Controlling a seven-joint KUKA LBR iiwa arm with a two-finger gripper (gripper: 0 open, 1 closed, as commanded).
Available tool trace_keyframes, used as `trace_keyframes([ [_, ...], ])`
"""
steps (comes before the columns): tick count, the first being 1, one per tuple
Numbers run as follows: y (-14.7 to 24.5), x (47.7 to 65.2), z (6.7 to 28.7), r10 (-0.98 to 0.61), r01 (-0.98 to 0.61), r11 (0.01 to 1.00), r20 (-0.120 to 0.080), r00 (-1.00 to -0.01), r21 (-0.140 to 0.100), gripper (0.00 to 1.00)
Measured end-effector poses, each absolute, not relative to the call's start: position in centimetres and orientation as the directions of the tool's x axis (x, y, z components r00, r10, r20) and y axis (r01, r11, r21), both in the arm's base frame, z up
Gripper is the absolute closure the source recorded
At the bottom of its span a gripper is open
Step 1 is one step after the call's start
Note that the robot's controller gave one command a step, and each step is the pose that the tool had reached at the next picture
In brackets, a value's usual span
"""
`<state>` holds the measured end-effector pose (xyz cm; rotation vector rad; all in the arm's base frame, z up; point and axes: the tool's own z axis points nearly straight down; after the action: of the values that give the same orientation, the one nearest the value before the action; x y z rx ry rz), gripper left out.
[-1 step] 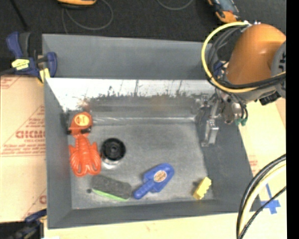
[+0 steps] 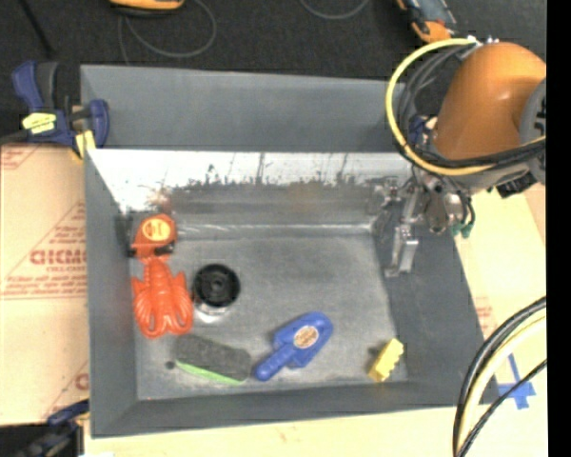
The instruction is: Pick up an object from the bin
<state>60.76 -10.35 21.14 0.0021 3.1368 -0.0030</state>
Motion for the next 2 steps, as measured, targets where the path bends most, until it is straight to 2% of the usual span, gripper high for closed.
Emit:
trace_keyframes([
  [1, -9.1, 61.4, 17.0, -0.042, -0.042, 0.999, -0.013, -0.999, -0.004, 0.0],
  [2, -6.5, 60.5, 10.8, -0.195, -0.195, 0.981, -0.007, -0.981, -0.003, 0.0],
])
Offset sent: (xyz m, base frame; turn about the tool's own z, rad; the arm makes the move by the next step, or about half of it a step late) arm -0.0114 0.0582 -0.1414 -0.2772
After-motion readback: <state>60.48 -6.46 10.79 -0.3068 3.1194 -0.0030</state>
